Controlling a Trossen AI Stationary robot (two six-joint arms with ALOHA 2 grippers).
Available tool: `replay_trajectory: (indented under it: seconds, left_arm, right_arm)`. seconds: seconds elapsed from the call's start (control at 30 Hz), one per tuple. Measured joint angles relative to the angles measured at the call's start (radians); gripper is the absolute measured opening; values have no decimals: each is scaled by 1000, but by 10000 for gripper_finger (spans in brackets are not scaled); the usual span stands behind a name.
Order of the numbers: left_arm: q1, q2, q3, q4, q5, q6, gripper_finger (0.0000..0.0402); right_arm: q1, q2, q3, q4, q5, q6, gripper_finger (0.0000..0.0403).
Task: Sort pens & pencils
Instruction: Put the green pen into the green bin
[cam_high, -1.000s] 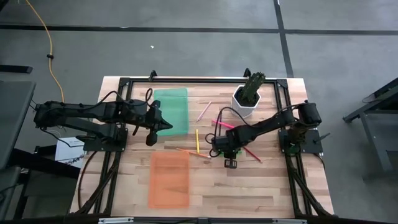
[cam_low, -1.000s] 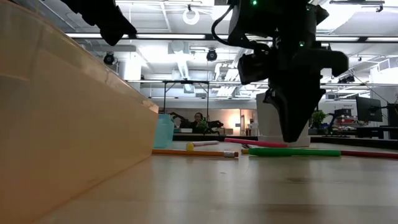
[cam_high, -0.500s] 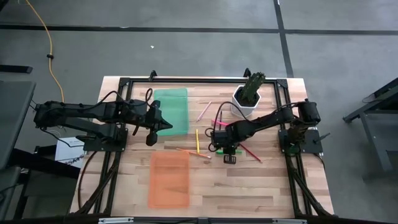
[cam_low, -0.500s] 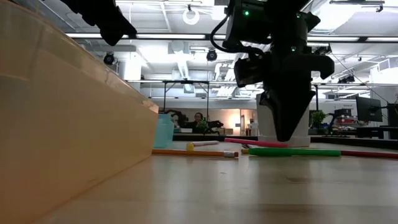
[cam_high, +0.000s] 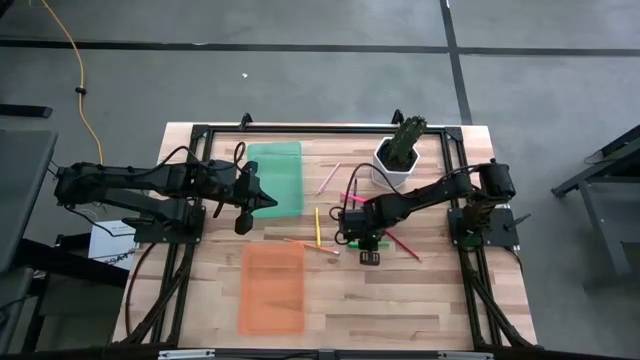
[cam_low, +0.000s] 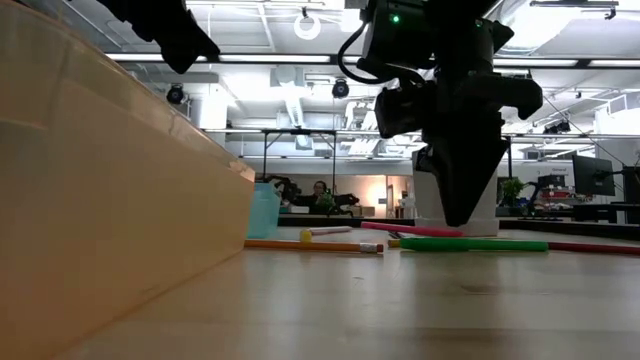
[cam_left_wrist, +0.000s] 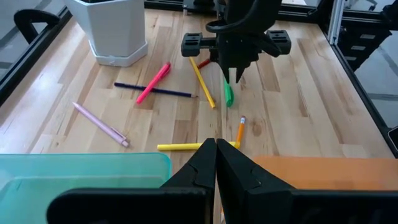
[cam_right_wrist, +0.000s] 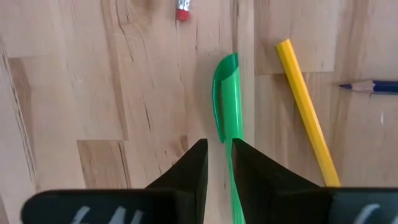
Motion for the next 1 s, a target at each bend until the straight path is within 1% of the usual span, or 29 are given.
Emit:
replay_trajectory:
  seconds: [0.1,0.3,0.4,0.53,1.0]
  left_arm:
    - [0,0,0,0,0,0,1]
    - [0,0,0,0,0,0,1]
    - [0,0,0,0,0,0,1]
    - [0,0,0,0,0,-1,1]
    - [0,0,0,0,0,-2,1]
  right_arm:
    - [0,0,0,5,-8,0,69]
    - [0,0,0,8,2,16,104]
    - [0,0,0,4,15,18,113]
    - [3,0,-1,-9,65,19,114]
    - [3,1,-1,-22,66,15,114]
